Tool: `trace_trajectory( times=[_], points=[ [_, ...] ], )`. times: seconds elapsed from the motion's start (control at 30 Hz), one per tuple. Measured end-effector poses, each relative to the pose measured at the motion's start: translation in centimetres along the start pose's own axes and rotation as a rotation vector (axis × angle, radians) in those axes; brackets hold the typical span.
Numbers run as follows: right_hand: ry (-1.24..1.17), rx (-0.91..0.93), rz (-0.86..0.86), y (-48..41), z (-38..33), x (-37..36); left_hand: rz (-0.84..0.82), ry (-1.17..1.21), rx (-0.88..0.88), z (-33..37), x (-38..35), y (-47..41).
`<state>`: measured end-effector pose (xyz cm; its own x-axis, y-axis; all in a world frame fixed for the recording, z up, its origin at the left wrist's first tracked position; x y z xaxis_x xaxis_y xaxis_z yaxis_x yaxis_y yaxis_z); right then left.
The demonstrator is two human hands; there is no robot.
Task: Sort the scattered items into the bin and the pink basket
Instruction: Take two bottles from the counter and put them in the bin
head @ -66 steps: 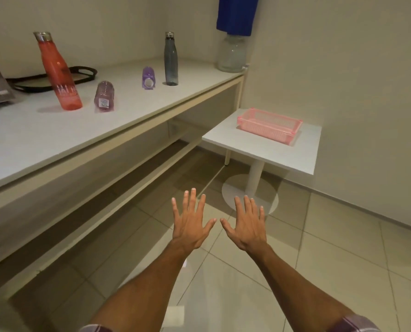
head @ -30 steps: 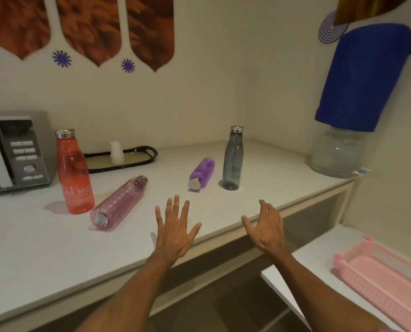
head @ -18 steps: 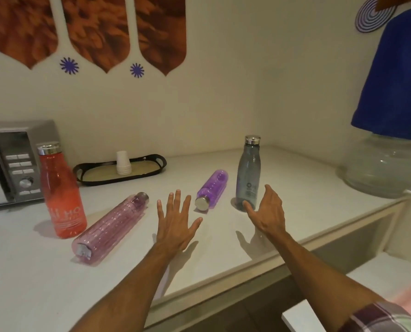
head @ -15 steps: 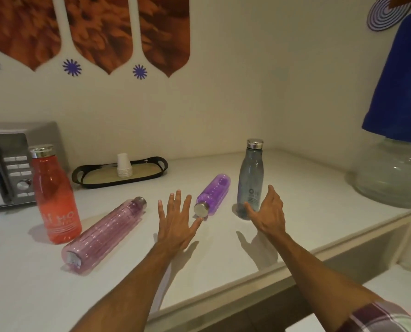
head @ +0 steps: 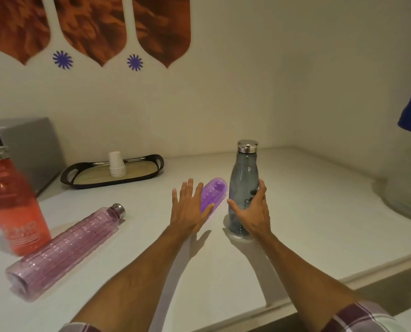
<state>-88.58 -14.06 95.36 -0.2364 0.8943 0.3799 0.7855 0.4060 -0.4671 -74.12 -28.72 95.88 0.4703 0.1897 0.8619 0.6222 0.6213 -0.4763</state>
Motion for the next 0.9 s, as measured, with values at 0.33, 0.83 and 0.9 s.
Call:
trace_trajectory(
  times=[0.33,0.83,0.9],
  points=[
    [0.02,0.043,0.017,-4.4,0.7,-1.3,-0.15,0.062,0.003,1.0,-3.8,-4.9],
    [0.117,0.026,0.07,-9.3,2.2,-2.4,-0.308,0.198,0.013,0.2,-9.1,-9.1],
    [0.134,0.03,0.062,-9.4,2.0,-2.7,-0.292,0.227,0.024,-0.2,-8.6,-9.2]
  ],
)
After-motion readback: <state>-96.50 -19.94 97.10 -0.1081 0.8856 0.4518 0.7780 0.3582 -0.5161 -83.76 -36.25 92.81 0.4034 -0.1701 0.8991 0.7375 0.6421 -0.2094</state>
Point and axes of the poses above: each hand's wrist, its own y-axis away from the middle knuckle, its own x-axis out of the back of the hand, z = x × y, the point moved 10 cm from there along -y, towards the middle knuckle, and after that the axes turned 6 degrees about z, right-handed, at the moved point
